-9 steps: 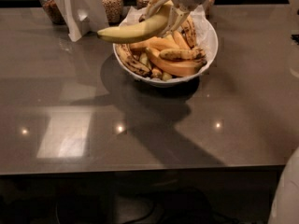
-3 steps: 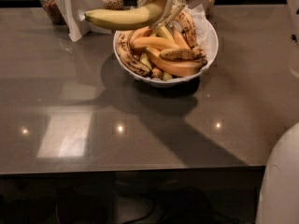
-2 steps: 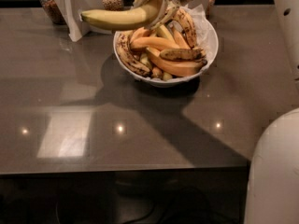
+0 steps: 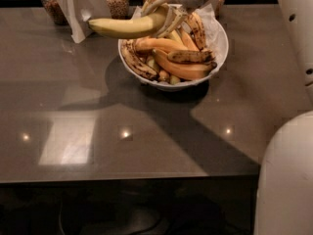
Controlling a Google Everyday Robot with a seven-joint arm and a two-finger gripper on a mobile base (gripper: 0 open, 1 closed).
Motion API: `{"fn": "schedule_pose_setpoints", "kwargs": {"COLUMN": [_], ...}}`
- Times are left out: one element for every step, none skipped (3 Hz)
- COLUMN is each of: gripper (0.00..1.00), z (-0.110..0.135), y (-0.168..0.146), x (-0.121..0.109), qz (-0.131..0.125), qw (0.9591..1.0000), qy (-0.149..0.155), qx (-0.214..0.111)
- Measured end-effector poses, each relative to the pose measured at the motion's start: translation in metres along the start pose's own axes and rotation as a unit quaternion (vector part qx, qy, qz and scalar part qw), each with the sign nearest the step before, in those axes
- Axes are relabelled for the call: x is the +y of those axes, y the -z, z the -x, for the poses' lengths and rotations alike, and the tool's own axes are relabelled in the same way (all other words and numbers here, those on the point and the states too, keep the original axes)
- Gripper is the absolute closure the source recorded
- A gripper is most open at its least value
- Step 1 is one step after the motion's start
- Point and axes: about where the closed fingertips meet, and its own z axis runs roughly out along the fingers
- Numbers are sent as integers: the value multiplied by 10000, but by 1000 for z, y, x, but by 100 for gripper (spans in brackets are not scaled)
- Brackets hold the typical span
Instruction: Pick banana from white bowl
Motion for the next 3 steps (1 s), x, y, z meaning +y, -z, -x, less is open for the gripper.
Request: {"fn": "schedule_pose_setpoints", "kwargs": {"gripper": [100,100,100], "z": [0,-2,-13], "y": [6,19,33], "x": [6,12,18], "qz": [85,202,339], "qw": [9994,9943,9822], "qy": [-135,-226,-265], "qx": [304,1022,1827]}}
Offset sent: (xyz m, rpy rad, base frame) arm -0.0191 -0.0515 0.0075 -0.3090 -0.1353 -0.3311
